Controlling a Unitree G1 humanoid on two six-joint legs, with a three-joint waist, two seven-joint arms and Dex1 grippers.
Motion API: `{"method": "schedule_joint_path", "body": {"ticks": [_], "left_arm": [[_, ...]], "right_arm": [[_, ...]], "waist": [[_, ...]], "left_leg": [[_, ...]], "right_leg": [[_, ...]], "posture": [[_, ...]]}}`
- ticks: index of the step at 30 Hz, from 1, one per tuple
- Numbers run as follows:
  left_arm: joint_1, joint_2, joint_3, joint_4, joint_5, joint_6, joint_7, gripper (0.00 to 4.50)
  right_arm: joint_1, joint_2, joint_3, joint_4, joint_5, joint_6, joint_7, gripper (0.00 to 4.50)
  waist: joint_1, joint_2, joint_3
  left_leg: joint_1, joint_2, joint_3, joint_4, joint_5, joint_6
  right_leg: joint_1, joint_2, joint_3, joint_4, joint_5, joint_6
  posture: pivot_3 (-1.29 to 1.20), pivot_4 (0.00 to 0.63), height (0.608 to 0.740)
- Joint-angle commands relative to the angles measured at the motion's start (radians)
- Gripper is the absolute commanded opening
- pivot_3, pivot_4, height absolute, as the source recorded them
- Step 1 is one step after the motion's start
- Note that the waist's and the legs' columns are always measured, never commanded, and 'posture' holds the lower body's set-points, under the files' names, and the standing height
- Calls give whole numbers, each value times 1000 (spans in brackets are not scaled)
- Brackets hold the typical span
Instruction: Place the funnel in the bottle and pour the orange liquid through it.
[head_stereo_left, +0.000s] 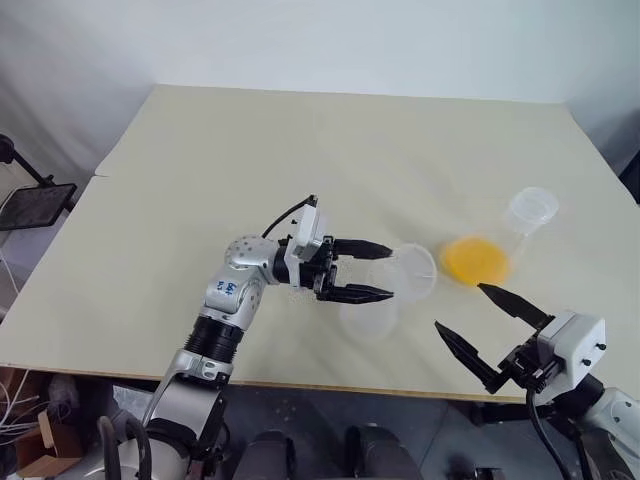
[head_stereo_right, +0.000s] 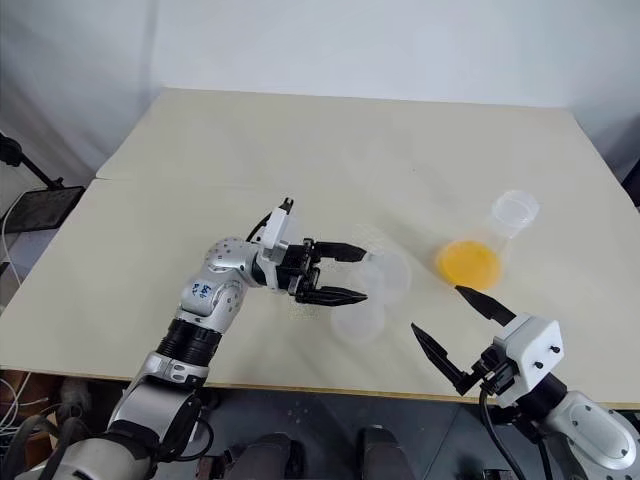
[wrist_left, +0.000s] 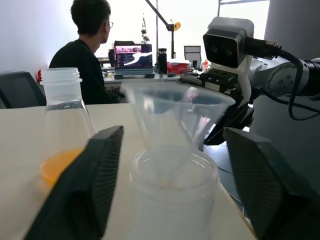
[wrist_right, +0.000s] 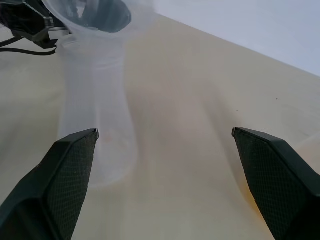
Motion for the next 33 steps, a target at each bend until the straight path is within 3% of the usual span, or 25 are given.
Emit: {"method": "schedule_joint_path", "body": {"ticks": [1, 7, 16, 22, 33], "left_arm": [[-18, -3, 2, -15, -8, 0, -2, 4465], [-9, 26, 12, -36, -7, 0, -12, 4465], [64, 346, 107, 109, 42, -125, -144, 4465], [70, 404, 246, 162, -12, -144, -100, 4465], [171, 430, 371, -87, -118, 2, 45, 4465]], "right_arm": [[-5, 5, -6, -7, 3, -29, 8, 4500], [1, 12, -7, -1, 1, -38, 5, 4500], [100, 65, -198, -11, 70, -48, -40, 4500], [158, 111, -284, 31, 67, -85, -41, 4500], [92, 117, -338, 228, 52, -148, -49, 4500]], "waist": [[0, 0, 0], [0, 0, 0], [-22, 2, -1], [-6, 1, -1], [-25, 3, -1]], "left_leg": [[0, 0, 0, 0, 0, 0], [0, 0, 0, 0, 0, 0], [1, 1, 0, -2, 0, 0], [0, 0, -1, -2, -1, 1], [1, 0, -1, -4, -1, 1]], "right_leg": [[0, 0, 0, 0, 0, 0], [0, 0, 0, 0, 0, 0], [0, 0, 0, 0, 0, 0], [0, -1, -1, 0, 0, 0], [0, -2, -1, 0, 0, 0]], "posture": [[0, 150, 740], [0, 150, 740], [0, 150, 740], [0, 150, 740], [0, 150, 740]]}}
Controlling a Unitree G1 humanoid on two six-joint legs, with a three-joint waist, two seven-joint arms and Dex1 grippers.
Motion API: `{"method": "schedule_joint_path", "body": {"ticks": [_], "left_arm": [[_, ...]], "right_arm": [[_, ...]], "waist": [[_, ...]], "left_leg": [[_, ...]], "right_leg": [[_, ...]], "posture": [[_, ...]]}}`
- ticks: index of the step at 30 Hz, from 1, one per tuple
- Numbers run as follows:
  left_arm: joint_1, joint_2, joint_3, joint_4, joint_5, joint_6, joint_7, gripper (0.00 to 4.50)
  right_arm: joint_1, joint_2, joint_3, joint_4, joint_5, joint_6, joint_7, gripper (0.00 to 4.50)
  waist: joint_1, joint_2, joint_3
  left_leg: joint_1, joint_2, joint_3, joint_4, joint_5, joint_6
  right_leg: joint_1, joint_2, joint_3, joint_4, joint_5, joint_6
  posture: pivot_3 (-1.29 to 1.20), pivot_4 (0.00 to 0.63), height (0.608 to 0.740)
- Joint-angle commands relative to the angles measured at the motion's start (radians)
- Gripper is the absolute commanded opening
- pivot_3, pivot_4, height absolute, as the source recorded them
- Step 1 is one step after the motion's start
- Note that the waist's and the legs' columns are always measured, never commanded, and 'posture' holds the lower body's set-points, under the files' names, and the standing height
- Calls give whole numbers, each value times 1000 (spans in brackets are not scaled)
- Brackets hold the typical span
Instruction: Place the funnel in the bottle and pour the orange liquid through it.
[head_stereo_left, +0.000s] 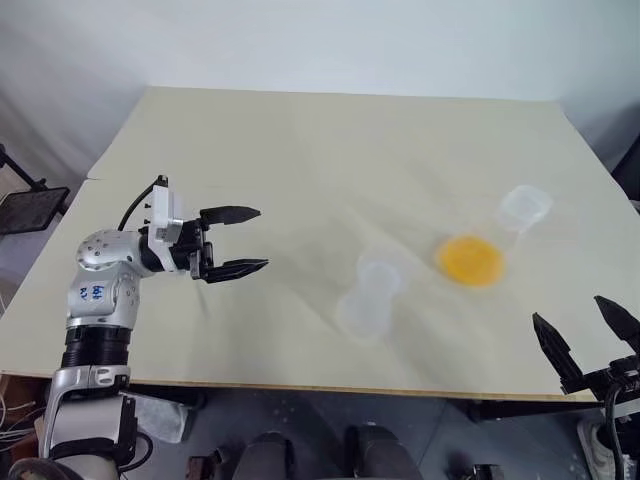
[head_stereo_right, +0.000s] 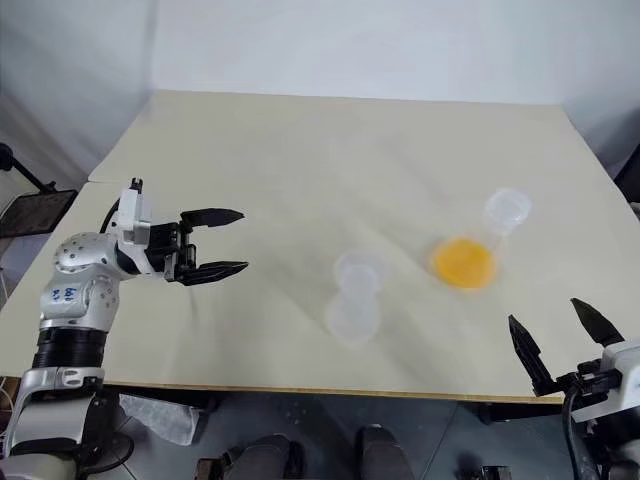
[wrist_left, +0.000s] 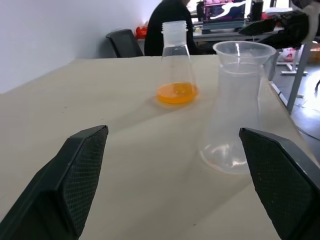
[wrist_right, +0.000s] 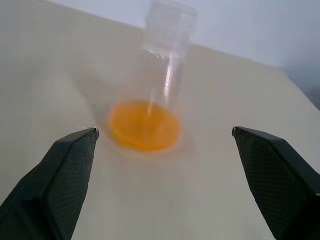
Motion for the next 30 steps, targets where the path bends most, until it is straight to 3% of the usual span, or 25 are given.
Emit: {"method": "schedule_joint_path", "body": {"ticks": [1, 8, 12, 15, 22, 30], "left_arm": [[20, 13, 44, -92, -59, 70, 54, 4465], [67, 30, 40, -214, -98, 175, 80, 4465], [85, 43, 44, -240, -99, 196, 93, 4465], [109, 47, 43, -271, -105, 208, 101, 4465], [169, 43, 32, -363, -118, 234, 127, 4465], [201, 57, 48, -401, -132, 248, 149, 4465]], "right_arm": [[-8, -19, -29, 12, 13, -29, 16, 4500], [-210, -133, 60, -17, 107, 193, -58, 4500], [-422, -233, 118, 36, 152, 414, -167, 4500], [-531, -302, 201, 76, 103, 472, -141, 4500], [-816, -259, 278, 283, 21, 493, -247, 4500], [-865, -238, 268, 326, -5, 488, -244, 4500]], "waist": [[-1, 0, 0], [-6, 2, -1], [-4, 3, -1], [-4, 3, -1], [-1, 3, -1], [-5, 3, -1]], "left_leg": [[0, 0, 0, 0, 0, 0], [1, 0, 0, -1, 0, -1], [0, 0, 0, 0, 1, -1], [0, 0, 0, 0, 1, -1], [-2, 0, 0, -2, 1, -1], [-2, 0, 0, -3, 1, -1]], "right_leg": [[0, 0, 0, 0, 0, 0], [0, 0, 0, 0, 0, 0], [-1, 0, 0, 0, 0, 0], [-1, 0, 0, 0, 0, 0], [-2, 0, 0, -1, 0, 0], [-3, 0, 0, -1, 0, 0]], "posture": [[0, 150, 740], [0, 150, 740], [0, 150, 740], [0, 150, 740], [0, 150, 740], [0, 150, 740]]}}
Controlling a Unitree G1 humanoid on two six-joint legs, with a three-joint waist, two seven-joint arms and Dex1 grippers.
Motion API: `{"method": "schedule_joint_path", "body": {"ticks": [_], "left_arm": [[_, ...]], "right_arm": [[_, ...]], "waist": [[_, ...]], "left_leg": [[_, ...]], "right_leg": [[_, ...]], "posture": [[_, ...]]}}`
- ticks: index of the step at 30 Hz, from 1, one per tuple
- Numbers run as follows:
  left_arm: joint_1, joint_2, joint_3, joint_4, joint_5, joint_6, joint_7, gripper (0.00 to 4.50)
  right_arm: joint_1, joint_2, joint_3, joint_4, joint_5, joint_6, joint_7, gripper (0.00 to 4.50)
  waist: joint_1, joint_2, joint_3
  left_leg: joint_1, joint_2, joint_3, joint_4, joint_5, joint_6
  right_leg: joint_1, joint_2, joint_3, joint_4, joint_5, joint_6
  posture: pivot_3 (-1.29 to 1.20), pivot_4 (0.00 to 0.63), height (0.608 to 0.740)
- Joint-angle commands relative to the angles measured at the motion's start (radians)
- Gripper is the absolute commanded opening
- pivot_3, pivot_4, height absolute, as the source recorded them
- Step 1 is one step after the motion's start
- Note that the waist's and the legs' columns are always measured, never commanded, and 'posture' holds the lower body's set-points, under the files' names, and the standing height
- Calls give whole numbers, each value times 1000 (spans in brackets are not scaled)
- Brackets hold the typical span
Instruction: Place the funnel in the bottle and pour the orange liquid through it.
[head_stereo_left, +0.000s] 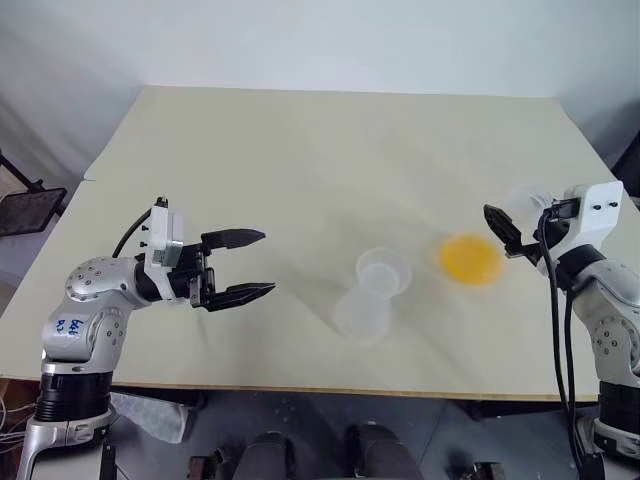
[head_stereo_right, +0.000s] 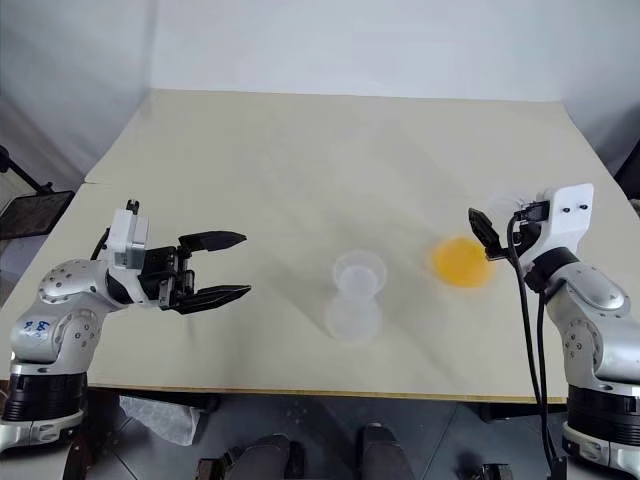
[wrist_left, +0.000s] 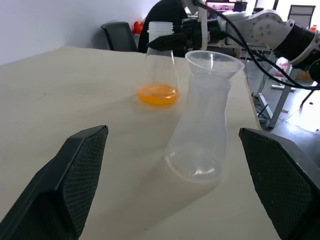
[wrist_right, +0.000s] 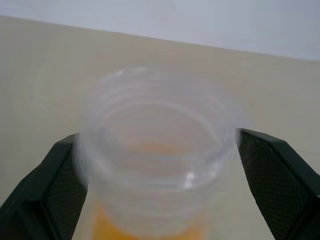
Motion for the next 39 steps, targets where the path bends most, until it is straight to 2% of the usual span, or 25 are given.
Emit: {"method": "schedule_joint_path", "body": {"ticks": [1, 7, 10, 11, 15, 21, 25, 29, 36, 39], "left_arm": [[-2, 20, 24, -31, -21, -1, 7, 4465], [-29, 14, 11, -26, -26, 2, 4, 4465], [-37, 11, 3, -27, -29, 4, -2, 4500], [-38, 10, 1, -28, -30, 5, -4, 4500], [-38, 8, -7, -31, -32, 9, -10, 4500], [-44, 4, -16, -27, -33, 8, -17, 4500], [-56, 4, -48, -23, -35, 17, -54, 4500], [-67, 2, -72, -24, -35, 20, -73, 4500], [-79, -24, -102, -34, -38, 29, -62, 4500], [-79, -34, -112, -35, -38, 33, -60, 4500]], "right_arm": [[-20, -2, -20, 1, -11, -26, 12, 4500], [-26, 13, -22, 6, -10, -23, 18, 4500], [-16, 25, -29, -9, -4, -36, 21, 3927], [-11, 26, -30, -15, -1, -33, 24, 3533], [4, 32, -34, -29, 1, -27, 23, 2462], [7, 30, -36, -39, 6, -60, 52, 2468], [-41, -87, 55, -87, -43, -139, 246, 2468], [-65, -174, 158, -132, -122, -158, 320, 2468], [-50, -216, 272, -235, -283, -177, 314, 2468], [-45, -191, 294, -272, -328, -177, 285, 2468]], "waist": [[-1, 0, 0], [-3, 0, 0], [-4, 0, 0], [-5, 0, 0], [-5, 0, 0], [-6, 0, 0], [-10, 4, 3], [-20, 5, 3], [-20, 5, 3], [-20, 5, 3]], "left_leg": [[0, 0, 0, 0, 0, 0], [0, 0, 0, 0, 1, 0], [0, 0, 0, 0, 1, 0], [0, 0, 0, 0, 1, 0], [0, 0, 0, 0, 1, 0], [0, 0, 0, 0, 1, 0], [0, 0, 1, 0, 1, 0], [0, 0, 0, -1, 1, 0], [0, 0, 0, -1, 1, 0], [0, 0, 0, -1, 1, 0]], "right_leg": [[0, 0, 0, 0, 0, 0], [0, 0, 0, 0, 0, 0], [0, 0, 0, 0, 0, 0], [0, 0, 0, 0, 0, 0], [0, 0, 0, 0, 0, 0], [0, 0, 0, 0, 0, 0], [0, 0, 0, 0, 0, 0], [0, 1, 0, 0, 0, 0], [0, 0, 0, -1, 0, 0], [0, 0, 0, -1, 0, 0]], "posture": [[0, 150, 740], [0, 150, 740], [0, 150, 740], [0, 150, 740], [0, 150, 740], [0, 150, 740], [0, 150, 740], [0, 150, 740], [0, 150, 740], [0, 150, 740]]}}
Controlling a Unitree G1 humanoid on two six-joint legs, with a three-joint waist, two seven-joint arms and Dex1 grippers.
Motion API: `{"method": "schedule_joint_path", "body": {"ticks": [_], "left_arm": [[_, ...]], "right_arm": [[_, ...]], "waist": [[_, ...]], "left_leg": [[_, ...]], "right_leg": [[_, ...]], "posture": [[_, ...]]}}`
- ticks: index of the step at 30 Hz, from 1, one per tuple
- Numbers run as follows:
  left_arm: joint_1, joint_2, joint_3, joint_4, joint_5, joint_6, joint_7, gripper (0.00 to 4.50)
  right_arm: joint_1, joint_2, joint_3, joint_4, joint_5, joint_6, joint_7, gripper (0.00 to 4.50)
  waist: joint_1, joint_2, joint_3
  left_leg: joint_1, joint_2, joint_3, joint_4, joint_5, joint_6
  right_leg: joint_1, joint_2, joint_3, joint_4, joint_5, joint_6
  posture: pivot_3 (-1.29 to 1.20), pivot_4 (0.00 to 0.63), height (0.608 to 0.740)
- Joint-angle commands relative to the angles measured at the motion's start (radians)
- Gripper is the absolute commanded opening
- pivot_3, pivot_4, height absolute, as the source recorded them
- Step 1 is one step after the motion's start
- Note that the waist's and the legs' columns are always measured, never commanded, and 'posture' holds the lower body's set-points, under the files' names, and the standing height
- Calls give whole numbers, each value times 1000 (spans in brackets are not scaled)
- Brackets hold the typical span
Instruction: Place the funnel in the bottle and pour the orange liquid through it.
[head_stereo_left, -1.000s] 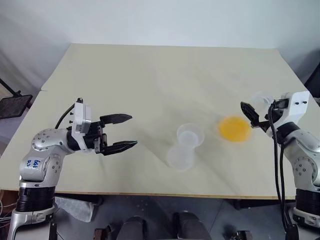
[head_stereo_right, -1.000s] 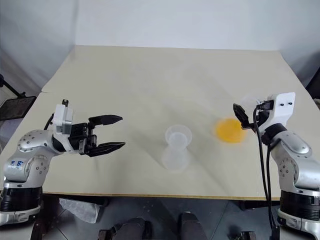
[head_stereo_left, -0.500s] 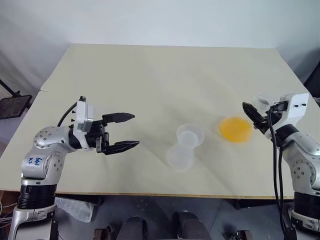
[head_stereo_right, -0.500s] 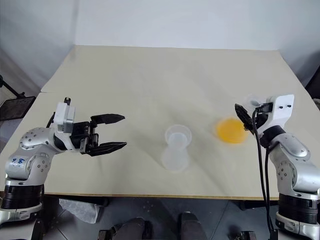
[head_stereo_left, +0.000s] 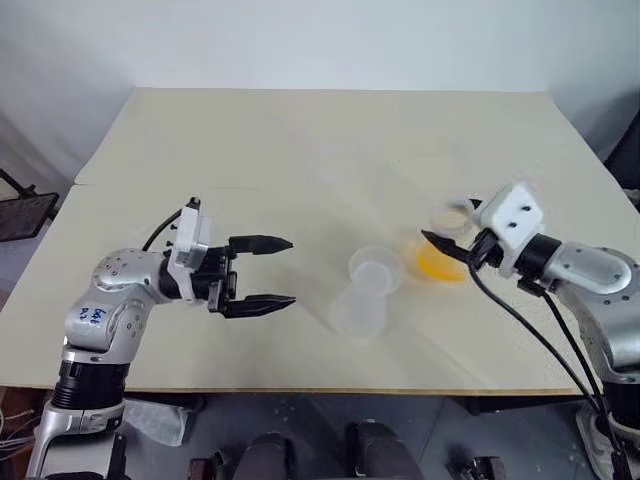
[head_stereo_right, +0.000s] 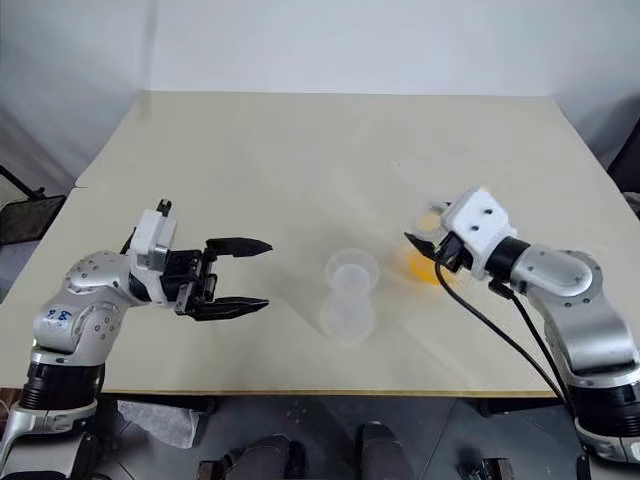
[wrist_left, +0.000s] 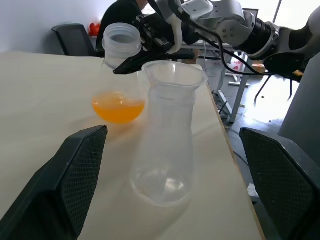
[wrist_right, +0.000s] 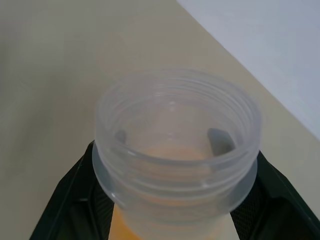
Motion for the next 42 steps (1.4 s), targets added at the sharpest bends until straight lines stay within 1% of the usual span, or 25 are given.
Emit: {"method": "schedule_joint_path", "body": {"ticks": [1, 3, 8, 17, 24, 34, 42], "left_arm": [[-6, -15, -7, -29, -22, 2, 5, 4500], [-9, -19, -13, -29, -22, 8, 4, 4500], [-22, -41, -38, -18, -20, 16, -2, 4500], [-39, -70, -64, 8, -7, 6, -8, 4500], [-51, -87, -77, 38, 5, -8, -13, 4500], [-67, -125, -104, 80, 26, -35, -13, 4500], [-87, -141, -110, 109, 38, -49, -16, 4500]], "right_arm": [[-7, 12, 0, -94, -55, -26, -40, 2468], [-4, 25, 19, -123, -85, -34, -52, 2468], [-4, -4, 60, -151, -224, -116, -59, 2468], [-20, -24, 65, -147, -350, -275, -45, 2468], [-42, -23, 67, -150, -396, -341, -23, 2468], [-100, -18, 65, -157, -426, -383, 1, 2468], [-103, -12, 81, -160, -457, -425, 11, 2468]], "waist": [[-1, 0, 0], [-1, 0, 0], [0, 0, 0], [-1, 0, 0], [-1, 0, 0], [-1, 0, 0], [-1, 0, 0]], "left_leg": [[0, 0, 0, 0, 0, 0], [0, 0, 0, 0, 0, 0], [0, 0, 0, 0, 0, 0], [0, 0, 0, 0, 0, -1], [0, 0, 0, 0, 0, -1], [0, 0, 0, 1, 0, -1], [0, 0, 0, 1, 0, -1]], "right_leg": [[0, 0, 0, 0, 0, 0], [0, 0, 0, 0, 0, 0], [0, 0, 0, 0, 0, 0], [0, 0, 0, 0, 0, 0], [0, 0, 0, 0, 0, 0], [0, 0, 0, 1, 0, 0], [0, 0, 0, 1, 0, 0]], "posture": [[0, 150, 740], [0, 150, 740], [0, 150, 740], [0, 150, 740], [0, 150, 740], [0, 150, 740], [0, 150, 740]]}}
